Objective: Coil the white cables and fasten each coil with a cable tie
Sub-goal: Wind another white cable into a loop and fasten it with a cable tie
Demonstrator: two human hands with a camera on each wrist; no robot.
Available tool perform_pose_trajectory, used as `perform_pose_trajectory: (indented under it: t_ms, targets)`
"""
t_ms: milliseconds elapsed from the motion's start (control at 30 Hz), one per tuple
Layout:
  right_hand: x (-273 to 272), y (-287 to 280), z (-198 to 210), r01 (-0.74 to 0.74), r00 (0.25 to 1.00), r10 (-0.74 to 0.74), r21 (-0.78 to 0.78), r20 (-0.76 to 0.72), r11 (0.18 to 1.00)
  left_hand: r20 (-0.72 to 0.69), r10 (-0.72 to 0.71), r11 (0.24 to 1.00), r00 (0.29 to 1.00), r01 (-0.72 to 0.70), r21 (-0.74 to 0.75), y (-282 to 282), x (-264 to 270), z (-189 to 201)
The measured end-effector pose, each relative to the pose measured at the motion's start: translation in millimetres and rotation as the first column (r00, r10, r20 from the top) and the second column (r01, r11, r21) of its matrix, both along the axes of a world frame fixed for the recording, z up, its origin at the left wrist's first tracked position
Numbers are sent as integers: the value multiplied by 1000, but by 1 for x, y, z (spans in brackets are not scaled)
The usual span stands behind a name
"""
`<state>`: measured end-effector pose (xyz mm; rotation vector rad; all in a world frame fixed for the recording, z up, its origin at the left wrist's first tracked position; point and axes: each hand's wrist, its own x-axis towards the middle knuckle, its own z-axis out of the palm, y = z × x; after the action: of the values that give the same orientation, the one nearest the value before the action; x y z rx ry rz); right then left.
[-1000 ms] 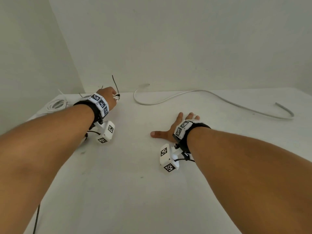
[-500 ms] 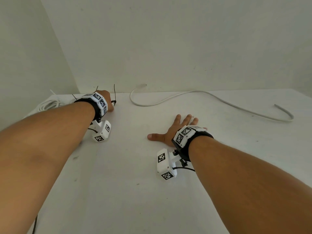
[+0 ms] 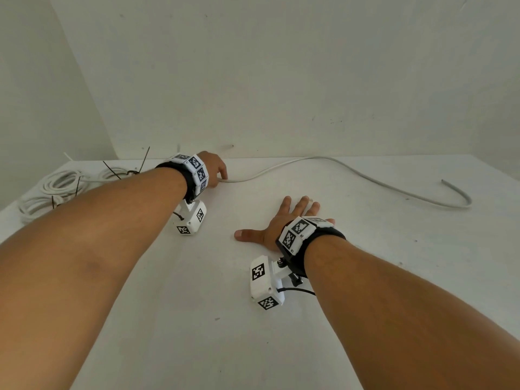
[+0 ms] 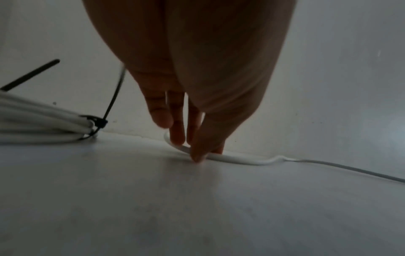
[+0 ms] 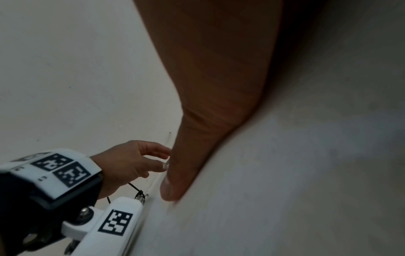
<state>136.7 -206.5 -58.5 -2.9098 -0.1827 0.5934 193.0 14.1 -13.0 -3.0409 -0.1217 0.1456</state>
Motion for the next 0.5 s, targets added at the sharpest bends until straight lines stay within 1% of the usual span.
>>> perform_pose_trajectory:
  t_ms: [100,167,233,333,400,467,500]
  targets:
    - [2,2,-2,-2,1000,2,-8,9,1000,21,3,1000,1000,-3,-19,1,-2,1]
    - [3,3,-4,-5,1000,5,-10,14,1000,90,12,997,996,-5,-76,0,-7,2]
    - [3,3,-5,-11,1000,11,-14,18,1000,180,41,986,983,-10,-168,-2,-12,6]
    - [0,2,-2,-21,999,22,-36,31,999,279,79,933,957,27,-358,-13,-23,16]
    - [-4,-1,3,-26,998,28,-39,55,999,353,89,896,931,81,-437,-25,-36,24]
    - [-9,-4,9,-37,997,40,-39,67,999,416,122,843,901,128,-523,-39,-54,30]
    - [-11,-6,12,-46,996,49,-47,70,998,433,155,804,888,141,-577,-45,-64,32]
